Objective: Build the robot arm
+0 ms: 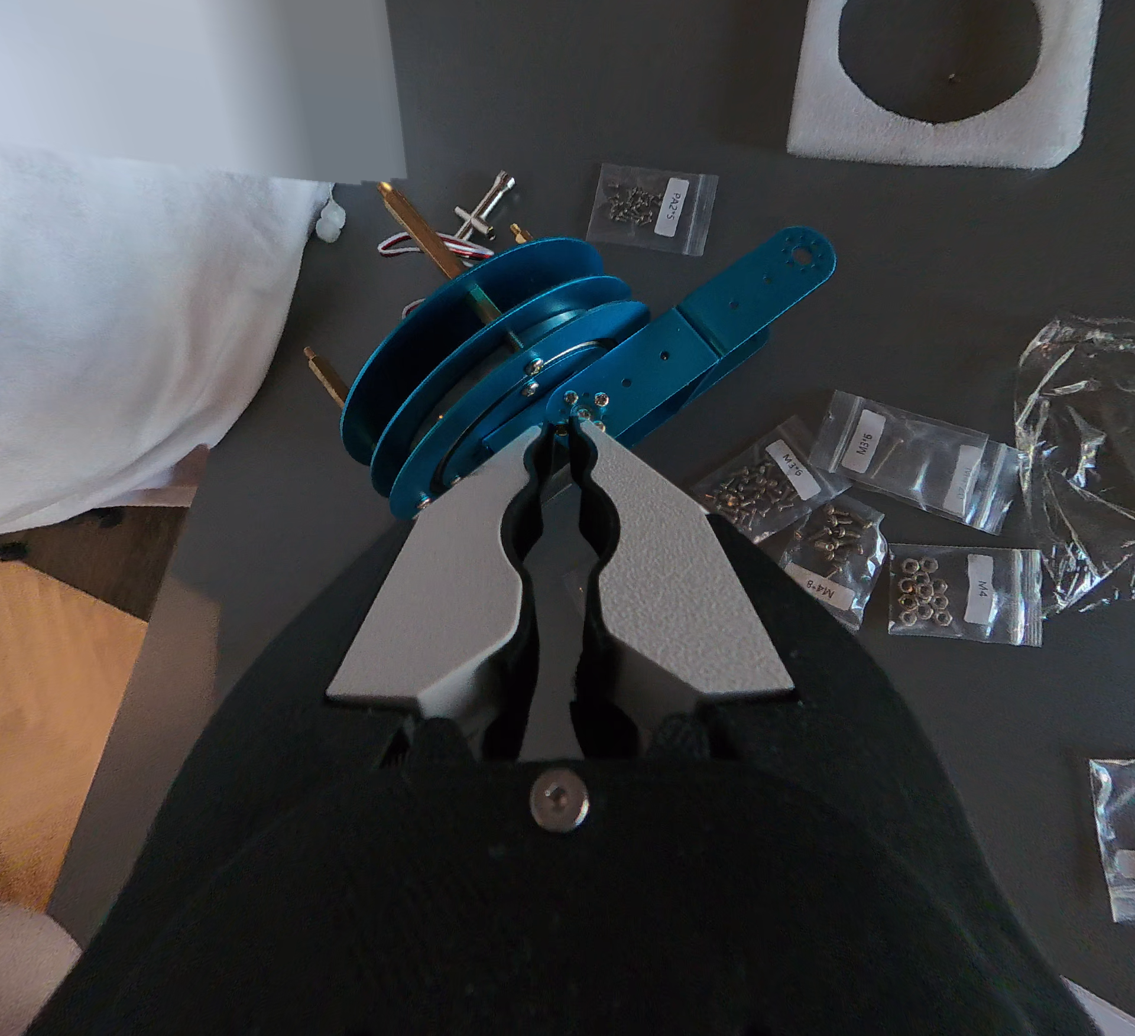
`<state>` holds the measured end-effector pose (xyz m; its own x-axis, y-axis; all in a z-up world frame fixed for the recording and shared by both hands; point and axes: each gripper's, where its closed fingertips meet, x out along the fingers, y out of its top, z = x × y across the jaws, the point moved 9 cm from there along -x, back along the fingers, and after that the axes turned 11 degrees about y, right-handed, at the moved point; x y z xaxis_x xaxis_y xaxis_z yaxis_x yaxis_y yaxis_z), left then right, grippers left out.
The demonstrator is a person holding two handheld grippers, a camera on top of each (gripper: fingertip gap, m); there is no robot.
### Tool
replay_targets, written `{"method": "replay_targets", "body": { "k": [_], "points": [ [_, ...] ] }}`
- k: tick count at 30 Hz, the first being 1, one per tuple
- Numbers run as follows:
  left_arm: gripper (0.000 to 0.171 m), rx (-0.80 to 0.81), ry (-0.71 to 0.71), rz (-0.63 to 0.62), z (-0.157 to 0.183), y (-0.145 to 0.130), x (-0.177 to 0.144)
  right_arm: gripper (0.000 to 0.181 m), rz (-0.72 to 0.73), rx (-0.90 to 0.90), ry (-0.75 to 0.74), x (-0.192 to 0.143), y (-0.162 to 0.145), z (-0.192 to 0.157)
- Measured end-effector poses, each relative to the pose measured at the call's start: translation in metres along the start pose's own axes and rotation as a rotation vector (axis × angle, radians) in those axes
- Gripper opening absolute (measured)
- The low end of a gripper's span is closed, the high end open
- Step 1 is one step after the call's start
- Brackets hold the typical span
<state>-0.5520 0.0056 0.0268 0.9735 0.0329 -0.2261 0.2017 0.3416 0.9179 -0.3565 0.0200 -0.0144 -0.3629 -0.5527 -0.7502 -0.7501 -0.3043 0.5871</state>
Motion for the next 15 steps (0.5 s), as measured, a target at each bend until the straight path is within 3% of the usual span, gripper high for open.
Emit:
{"method": "replay_targets", "body": {
  "k": [15],
  "points": [
    [0.008, 0.002, -0.014, -0.014, 0.004, 0.000, -0.001, 0.004, -0.294, 0.011, 0.058, 0.003, 0.022, 0.005]
  ]
}}
